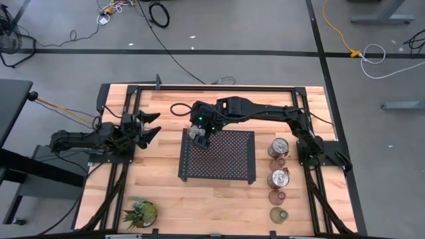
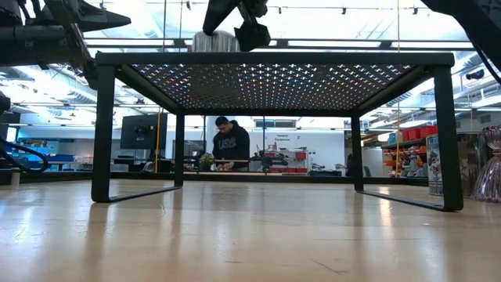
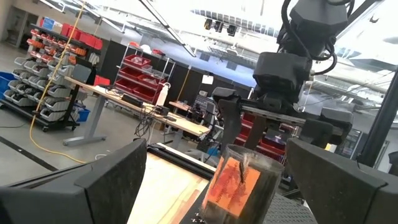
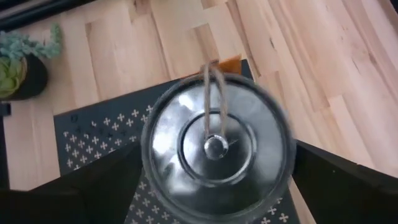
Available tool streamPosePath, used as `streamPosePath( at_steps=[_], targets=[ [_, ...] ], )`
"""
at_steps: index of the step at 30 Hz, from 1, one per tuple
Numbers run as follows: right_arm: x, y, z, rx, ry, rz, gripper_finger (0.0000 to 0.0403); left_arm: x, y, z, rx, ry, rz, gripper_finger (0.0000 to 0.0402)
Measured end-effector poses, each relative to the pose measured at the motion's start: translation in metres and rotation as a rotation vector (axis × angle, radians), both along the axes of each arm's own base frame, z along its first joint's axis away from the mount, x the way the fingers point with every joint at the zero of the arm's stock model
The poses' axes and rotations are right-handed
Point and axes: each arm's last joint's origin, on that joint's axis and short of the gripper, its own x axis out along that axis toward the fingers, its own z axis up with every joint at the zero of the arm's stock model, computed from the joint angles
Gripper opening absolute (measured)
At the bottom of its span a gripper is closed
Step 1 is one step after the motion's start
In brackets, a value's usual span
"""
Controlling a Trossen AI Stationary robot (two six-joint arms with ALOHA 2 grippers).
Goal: Pick & Place candle stick holders
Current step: Put the orange scented candle on the shelf, then put the top brown scented candle on the shelf aligned with the other scented candle
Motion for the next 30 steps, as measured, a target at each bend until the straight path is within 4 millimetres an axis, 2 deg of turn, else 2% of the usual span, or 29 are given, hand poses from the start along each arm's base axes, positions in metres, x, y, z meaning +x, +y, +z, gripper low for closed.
streamPosePath(
  at_steps=[18, 25, 30],
  targets=[
    [0.000, -0.003, 0.002, -0.009, -0.009, 0.052, 0.0399, 0.000, 0.000, 0.000, 0.000, 0.000, 0.000, 0.0385],
    [-0.005, -0.015, 0.007, -0.067, -0.013, 0.015, 0.0399, 0.000, 0.000, 0.000, 0.000, 0.000, 0.000, 0.0385],
    [-0.018, -0.030, 0.022, -0.085, -0.018, -0.014, 0.0399, 0.000, 0.000, 0.000, 0.000, 0.000, 0.000, 0.0385]
  ],
)
